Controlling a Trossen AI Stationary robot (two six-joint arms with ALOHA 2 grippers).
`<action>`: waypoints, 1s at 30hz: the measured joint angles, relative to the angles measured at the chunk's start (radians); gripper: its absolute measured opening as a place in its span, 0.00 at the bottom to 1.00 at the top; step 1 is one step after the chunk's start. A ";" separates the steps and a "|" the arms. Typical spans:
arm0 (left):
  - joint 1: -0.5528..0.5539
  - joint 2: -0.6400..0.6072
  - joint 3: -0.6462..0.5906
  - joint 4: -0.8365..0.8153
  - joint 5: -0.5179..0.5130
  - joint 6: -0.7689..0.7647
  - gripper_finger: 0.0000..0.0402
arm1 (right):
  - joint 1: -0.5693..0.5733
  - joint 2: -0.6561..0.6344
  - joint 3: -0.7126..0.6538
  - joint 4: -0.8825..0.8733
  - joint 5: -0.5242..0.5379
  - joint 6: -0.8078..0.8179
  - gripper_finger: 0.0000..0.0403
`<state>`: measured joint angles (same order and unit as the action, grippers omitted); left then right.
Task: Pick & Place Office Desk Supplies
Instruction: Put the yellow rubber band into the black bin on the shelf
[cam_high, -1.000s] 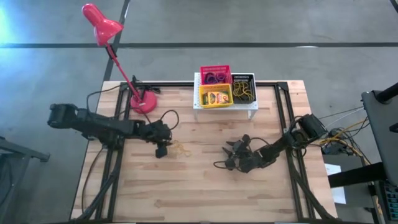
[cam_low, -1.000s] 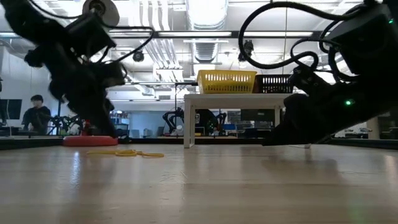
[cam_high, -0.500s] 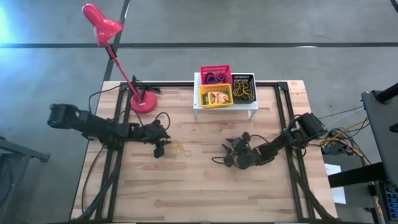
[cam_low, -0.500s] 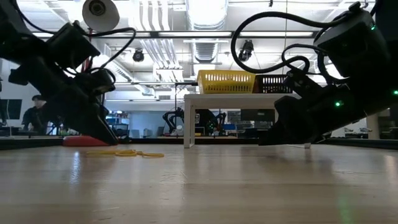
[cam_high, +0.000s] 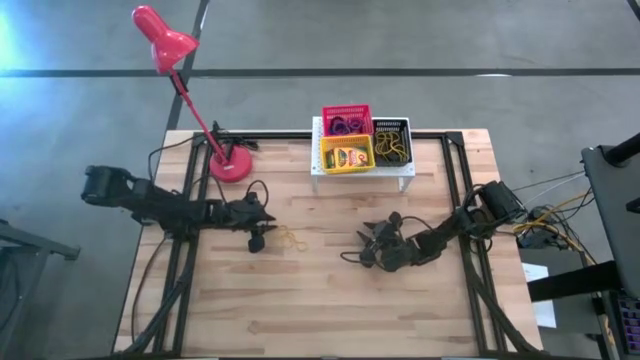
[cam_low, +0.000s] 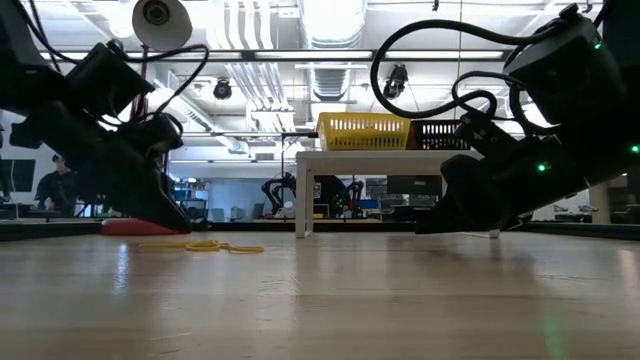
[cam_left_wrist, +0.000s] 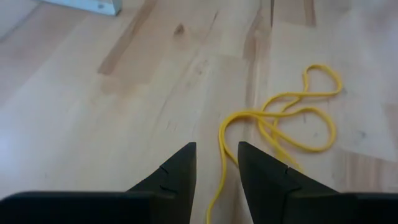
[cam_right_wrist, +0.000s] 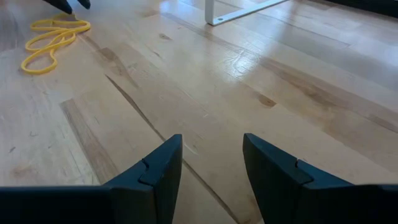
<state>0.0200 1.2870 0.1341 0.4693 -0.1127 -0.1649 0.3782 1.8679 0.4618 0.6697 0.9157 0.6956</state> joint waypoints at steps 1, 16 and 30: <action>0.000 0.018 0.000 0.010 0.000 -0.003 0.30 | 0.000 0.000 0.000 0.000 0.000 -0.002 0.41; -0.002 0.277 0.124 0.091 0.008 0.017 0.28 | 0.000 0.000 0.001 -0.001 0.000 -0.003 0.41; -0.009 0.296 0.300 0.080 0.037 0.101 0.01 | 0.001 0.000 0.001 -0.002 0.000 -0.009 0.41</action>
<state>0.0105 1.5827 0.4342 0.5489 -0.0754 -0.0635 0.3794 1.8679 0.4625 0.6672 0.9161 0.6865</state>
